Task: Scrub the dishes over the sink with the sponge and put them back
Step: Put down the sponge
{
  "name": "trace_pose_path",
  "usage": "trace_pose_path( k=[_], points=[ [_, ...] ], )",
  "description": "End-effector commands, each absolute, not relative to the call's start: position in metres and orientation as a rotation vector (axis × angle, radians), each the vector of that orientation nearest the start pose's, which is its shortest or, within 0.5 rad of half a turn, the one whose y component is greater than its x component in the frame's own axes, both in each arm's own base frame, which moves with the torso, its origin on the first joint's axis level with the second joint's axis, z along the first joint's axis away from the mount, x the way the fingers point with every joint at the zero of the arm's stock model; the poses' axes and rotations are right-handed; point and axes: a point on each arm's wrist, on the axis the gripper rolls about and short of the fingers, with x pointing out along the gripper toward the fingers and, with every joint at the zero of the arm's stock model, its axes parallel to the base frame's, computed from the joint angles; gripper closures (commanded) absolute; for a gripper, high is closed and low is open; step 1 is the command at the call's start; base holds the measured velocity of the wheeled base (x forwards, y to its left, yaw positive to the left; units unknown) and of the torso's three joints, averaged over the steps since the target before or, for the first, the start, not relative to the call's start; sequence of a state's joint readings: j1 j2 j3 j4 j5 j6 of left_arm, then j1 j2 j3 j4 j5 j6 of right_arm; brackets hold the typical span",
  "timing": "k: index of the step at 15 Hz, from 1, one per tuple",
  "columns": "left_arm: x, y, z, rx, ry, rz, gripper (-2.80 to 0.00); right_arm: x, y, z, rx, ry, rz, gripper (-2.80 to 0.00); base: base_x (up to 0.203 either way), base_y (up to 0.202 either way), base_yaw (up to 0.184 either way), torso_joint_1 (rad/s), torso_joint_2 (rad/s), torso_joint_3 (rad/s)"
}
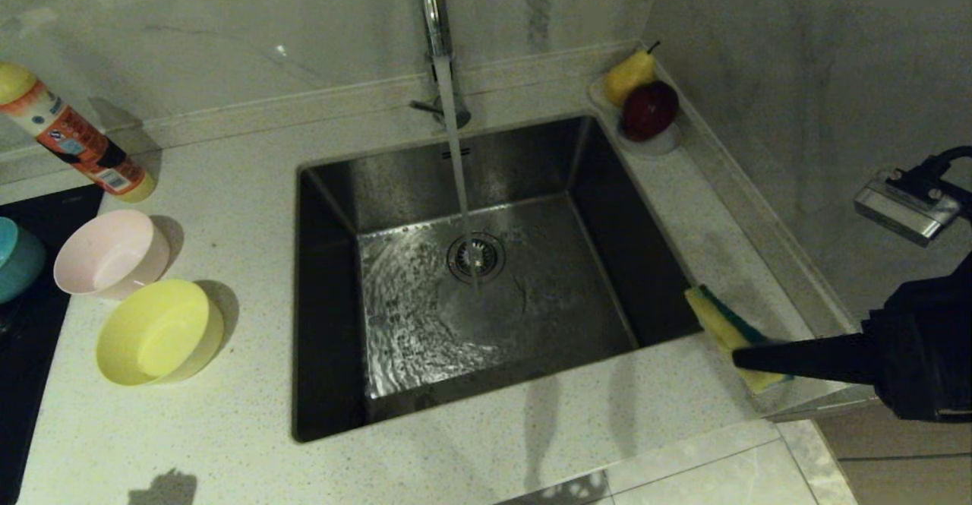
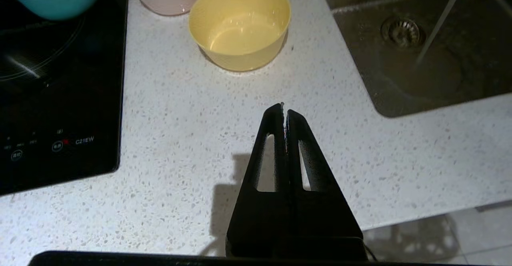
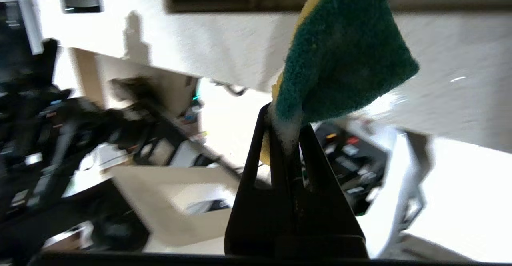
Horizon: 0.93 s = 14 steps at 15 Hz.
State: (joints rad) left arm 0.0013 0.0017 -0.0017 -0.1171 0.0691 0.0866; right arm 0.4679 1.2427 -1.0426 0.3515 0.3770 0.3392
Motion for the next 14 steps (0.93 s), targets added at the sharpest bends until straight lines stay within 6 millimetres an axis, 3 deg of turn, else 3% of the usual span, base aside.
trace_pose_path(
  k=[1,3,7,11,14],
  points=[
    [-0.022,0.001,0.083,0.032,-0.098,0.067,0.00,0.152,0.082,0.272,0.241,0.664,0.678,0.00,0.000,0.000,0.000,0.000,0.00,0.000],
    [-0.020,0.001,0.077,-0.056,-0.086,0.030,0.00,0.152,0.079,0.271,0.185,0.637,0.633,0.00,0.000,0.000,0.000,0.000,0.00,0.000],
    [-0.020,0.001,0.077,-0.059,-0.085,0.028,0.00,0.153,0.075,0.268,0.068,0.595,0.518,0.00,0.000,0.000,0.000,0.000,0.00,0.000],
    [-0.020,0.001,0.077,-0.058,-0.087,0.028,0.00,0.153,0.068,0.238,-0.108,0.643,0.467,0.00,0.000,0.000,0.000,0.000,0.00,0.000],
    [-0.020,0.001,0.077,-0.058,-0.087,0.027,0.00,0.152,0.061,0.227,-0.216,0.617,0.462,0.00,0.000,0.000,0.000,0.000,0.00,0.000]
  ],
)
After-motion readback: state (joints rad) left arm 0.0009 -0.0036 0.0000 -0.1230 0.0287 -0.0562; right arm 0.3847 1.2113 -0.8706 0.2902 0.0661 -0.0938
